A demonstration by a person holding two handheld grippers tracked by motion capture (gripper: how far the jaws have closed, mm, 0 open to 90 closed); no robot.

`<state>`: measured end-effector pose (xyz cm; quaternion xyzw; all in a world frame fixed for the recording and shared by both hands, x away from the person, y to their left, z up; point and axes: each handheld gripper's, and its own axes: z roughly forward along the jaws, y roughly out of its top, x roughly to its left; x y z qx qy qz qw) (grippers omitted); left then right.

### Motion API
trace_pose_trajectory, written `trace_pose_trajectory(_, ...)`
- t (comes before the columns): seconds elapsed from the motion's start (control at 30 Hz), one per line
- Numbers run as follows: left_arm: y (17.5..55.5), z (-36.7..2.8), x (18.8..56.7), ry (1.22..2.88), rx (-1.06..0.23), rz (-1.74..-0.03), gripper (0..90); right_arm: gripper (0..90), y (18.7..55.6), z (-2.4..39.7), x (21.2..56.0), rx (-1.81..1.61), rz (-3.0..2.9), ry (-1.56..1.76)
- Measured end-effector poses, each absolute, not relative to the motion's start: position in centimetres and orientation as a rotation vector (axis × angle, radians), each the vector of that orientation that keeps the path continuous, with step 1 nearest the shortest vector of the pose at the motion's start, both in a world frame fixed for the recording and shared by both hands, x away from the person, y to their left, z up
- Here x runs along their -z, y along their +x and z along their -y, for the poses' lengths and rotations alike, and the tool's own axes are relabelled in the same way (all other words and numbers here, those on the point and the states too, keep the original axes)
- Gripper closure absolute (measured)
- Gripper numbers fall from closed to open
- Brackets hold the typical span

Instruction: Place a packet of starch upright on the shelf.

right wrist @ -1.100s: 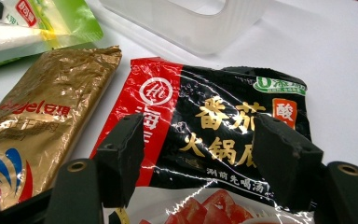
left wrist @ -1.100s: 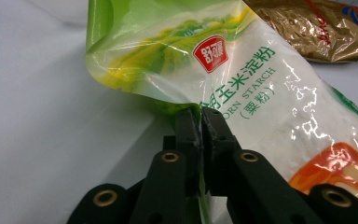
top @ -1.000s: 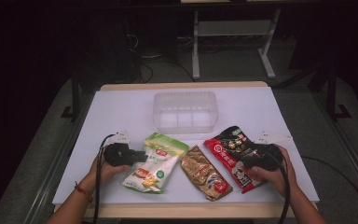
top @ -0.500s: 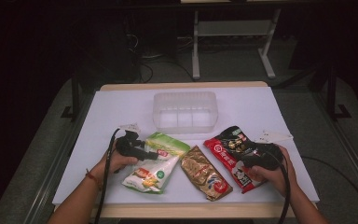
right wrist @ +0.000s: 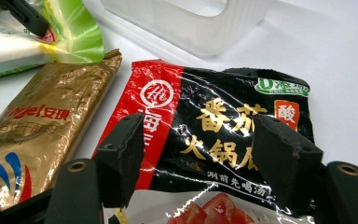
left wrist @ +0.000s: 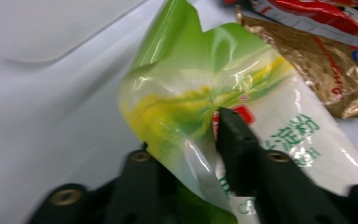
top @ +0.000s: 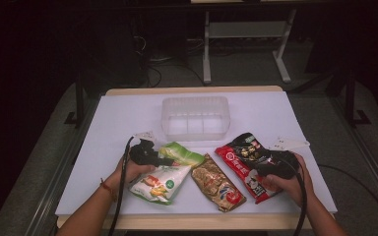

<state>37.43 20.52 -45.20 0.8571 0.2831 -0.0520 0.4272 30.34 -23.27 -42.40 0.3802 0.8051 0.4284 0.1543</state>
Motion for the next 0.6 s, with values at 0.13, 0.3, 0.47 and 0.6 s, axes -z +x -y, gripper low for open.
trace_pose_trajectory(0.13,36.9,-20.6,44.8,2.142,0.096,-0.684,81.6,33.8,30.4,23.3,42.3,-1.23,-2.305,1.093)
trace_pose_trajectory(0.3,36.2,-21.2,43.9,2.107,0.058,-0.681,84.6,33.8,30.4,23.4,42.2,-1.237,-2.299,1.09)
trace_pose_trajectory(0.47,35.3,-22.5,42.6,2.041,0.037,-0.67,85.8,33.9,30.4,23.5,42.1,-1.241,-2.293,1.087)
trace_pose_trajectory(0.6,34.4,-23.3,41.7,2.016,0.0,-0.66,86.4,33.9,30.5,23.5,42.0,-1.245,-2.289,1.087)
